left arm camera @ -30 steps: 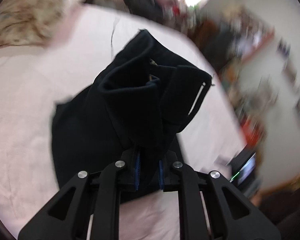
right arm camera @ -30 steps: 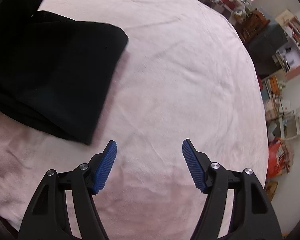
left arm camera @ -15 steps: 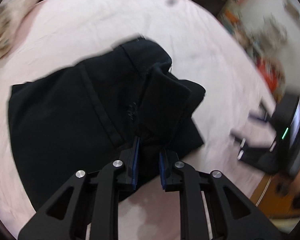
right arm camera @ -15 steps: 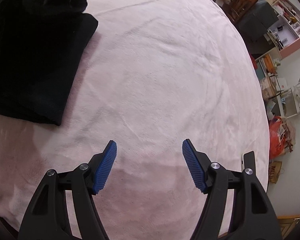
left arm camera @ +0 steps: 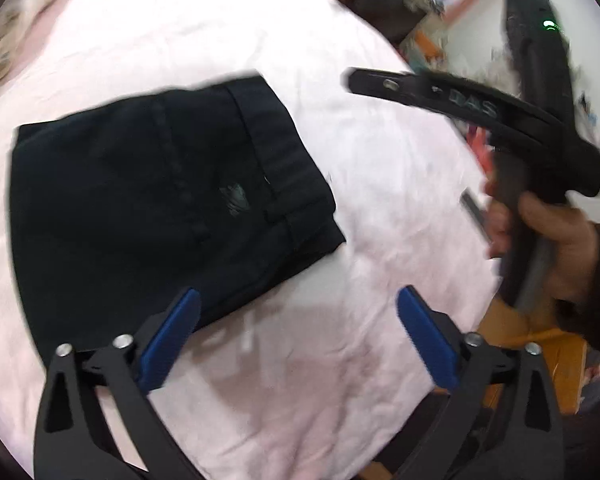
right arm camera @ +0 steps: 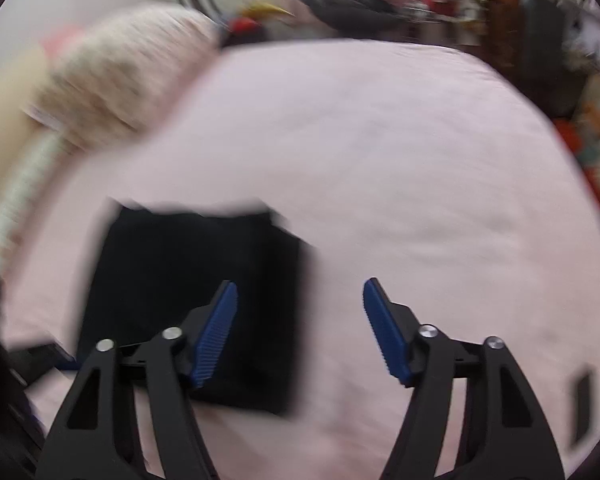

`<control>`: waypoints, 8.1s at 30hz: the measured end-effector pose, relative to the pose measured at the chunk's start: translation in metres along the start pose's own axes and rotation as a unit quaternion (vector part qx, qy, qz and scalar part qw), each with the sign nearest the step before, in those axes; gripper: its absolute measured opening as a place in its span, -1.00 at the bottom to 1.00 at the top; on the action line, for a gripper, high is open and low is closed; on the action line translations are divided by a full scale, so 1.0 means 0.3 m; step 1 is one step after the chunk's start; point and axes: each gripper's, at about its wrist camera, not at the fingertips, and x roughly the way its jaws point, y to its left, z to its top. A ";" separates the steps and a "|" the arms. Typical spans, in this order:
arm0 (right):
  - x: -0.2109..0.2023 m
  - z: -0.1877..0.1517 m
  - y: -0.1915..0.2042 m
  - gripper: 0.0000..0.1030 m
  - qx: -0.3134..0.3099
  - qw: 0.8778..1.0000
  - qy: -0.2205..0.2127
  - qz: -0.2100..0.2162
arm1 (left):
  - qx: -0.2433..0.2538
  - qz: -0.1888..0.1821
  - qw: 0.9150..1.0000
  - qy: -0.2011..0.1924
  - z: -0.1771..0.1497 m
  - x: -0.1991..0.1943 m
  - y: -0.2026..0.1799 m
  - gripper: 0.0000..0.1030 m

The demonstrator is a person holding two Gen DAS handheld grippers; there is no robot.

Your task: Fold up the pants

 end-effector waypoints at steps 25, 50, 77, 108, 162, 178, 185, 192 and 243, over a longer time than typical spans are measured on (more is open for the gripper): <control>0.166 -0.135 0.133 -0.34 -0.106 0.992 0.064 0.024 | -0.088 0.145 0.983 -0.064 0.132 0.012 0.245 0.97; 0.338 -0.141 0.094 -0.04 -0.141 0.978 0.140 -0.064 | -0.070 0.268 0.959 0.068 0.228 0.239 0.260 0.97; 0.264 -0.046 -0.250 0.59 0.138 0.970 0.181 0.090 | -0.241 0.148 0.959 0.004 0.191 -0.115 0.545 0.97; 0.405 -0.132 -0.217 0.69 0.081 0.950 0.266 0.144 | -0.330 -0.084 0.936 0.091 0.147 0.140 0.699 0.96; 0.504 -0.127 -0.130 0.97 0.085 0.939 0.290 0.163 | -0.218 0.070 0.963 0.146 0.230 0.350 0.490 0.97; 0.459 -0.163 -0.231 0.39 0.151 0.937 0.252 0.187 | -0.209 0.096 0.963 0.140 0.229 0.344 0.470 0.97; 0.411 -0.169 -0.246 -0.09 0.142 0.942 0.230 0.198 | -0.214 0.095 0.963 0.134 0.220 0.319 0.477 0.79; 0.384 -0.169 -0.242 -0.24 0.150 0.939 0.212 0.227 | -0.214 0.090 0.969 0.090 0.192 0.219 0.475 -0.23; 0.518 0.093 -0.411 -0.29 0.195 0.950 0.135 0.203 | -0.151 0.075 0.986 0.013 0.492 0.284 0.605 -0.40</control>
